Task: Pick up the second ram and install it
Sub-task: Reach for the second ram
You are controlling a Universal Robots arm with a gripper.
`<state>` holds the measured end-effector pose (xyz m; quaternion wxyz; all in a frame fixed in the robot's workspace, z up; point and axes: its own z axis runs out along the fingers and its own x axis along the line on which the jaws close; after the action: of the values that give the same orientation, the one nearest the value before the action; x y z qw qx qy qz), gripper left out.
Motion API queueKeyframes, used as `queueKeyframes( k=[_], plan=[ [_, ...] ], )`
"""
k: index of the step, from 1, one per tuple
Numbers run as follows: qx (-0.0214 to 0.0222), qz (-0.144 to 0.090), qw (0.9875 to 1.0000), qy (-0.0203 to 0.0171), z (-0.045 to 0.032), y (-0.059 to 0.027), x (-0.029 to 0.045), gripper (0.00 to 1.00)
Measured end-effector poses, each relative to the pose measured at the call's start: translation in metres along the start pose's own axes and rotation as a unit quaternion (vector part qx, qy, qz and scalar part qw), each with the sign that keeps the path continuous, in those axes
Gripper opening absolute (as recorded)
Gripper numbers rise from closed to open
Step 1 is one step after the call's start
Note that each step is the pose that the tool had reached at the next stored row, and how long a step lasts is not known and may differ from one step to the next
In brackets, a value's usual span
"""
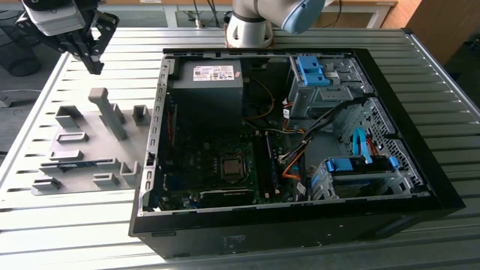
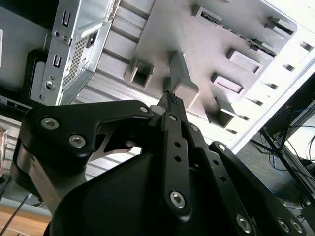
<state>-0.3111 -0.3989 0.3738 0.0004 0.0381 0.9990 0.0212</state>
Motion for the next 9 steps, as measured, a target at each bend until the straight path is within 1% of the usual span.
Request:
queueKeyframes(
  k=[5,8,9],
  plan=[
    [0.0000,0.000,1.0000,0.0000,0.0005,-0.0015,0.0072,0.11],
    [0.0000,0.000,1.0000,0.0000,0.0008,-0.0097,0.0123,0.11],
    [0.0000,0.000,1.0000,0.0000,0.0011,-0.0160,0.0149,0.11]
  ],
)
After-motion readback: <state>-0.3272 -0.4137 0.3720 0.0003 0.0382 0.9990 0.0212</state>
